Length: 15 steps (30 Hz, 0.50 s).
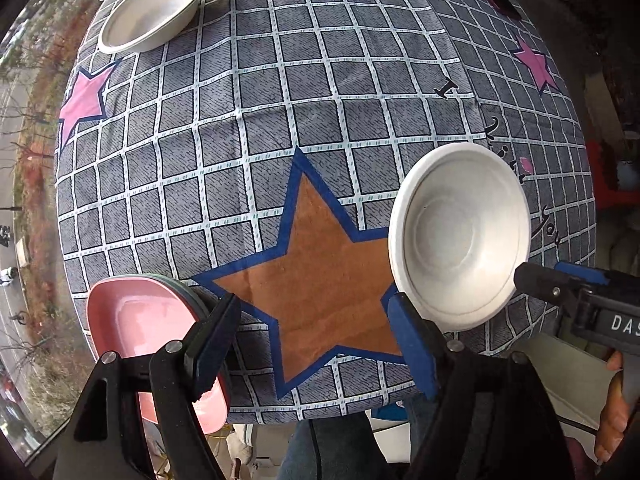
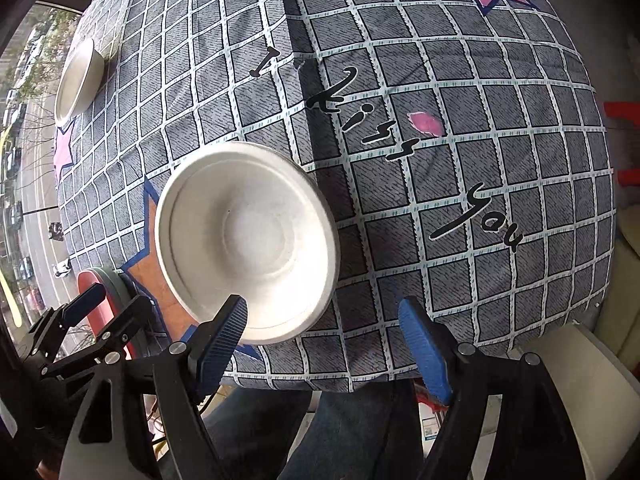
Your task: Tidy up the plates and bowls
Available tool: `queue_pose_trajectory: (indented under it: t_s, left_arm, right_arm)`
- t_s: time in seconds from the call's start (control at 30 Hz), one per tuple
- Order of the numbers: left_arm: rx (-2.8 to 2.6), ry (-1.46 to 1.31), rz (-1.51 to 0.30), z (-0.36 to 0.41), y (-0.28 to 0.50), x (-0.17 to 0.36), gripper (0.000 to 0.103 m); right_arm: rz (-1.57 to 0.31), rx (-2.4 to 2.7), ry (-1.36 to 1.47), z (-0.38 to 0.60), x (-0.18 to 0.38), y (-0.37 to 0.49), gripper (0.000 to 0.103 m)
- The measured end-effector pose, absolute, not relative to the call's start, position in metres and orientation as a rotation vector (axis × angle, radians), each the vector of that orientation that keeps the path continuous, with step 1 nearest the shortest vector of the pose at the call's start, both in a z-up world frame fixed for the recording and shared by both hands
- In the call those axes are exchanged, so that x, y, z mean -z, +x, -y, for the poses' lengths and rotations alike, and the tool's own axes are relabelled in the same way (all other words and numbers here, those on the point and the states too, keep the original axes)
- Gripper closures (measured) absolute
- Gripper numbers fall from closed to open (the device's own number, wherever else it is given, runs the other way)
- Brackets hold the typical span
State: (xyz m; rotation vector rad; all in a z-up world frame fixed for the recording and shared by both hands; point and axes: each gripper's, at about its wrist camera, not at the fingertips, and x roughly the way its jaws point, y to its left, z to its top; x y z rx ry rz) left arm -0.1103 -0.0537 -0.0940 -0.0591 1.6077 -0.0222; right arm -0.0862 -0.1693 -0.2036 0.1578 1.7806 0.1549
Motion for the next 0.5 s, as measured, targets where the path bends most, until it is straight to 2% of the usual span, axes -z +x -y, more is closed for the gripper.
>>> queue_pose_trajectory:
  t_s: [0.27, 0.5]
  left_arm:
    - [0.062, -0.078, -1.562, 0.029, -0.112, 0.067, 0.024]
    - [0.046, -0.135, -1.437, 0.008, -0.083, 0.025, 0.024]
  right_arm:
    - [-1.733, -0.147, 0.151, 0.156, 0.185, -0.09, 0.024]
    - [-1.665, -0.152, 0.102, 0.136, 0.157, -0.075, 0.024]
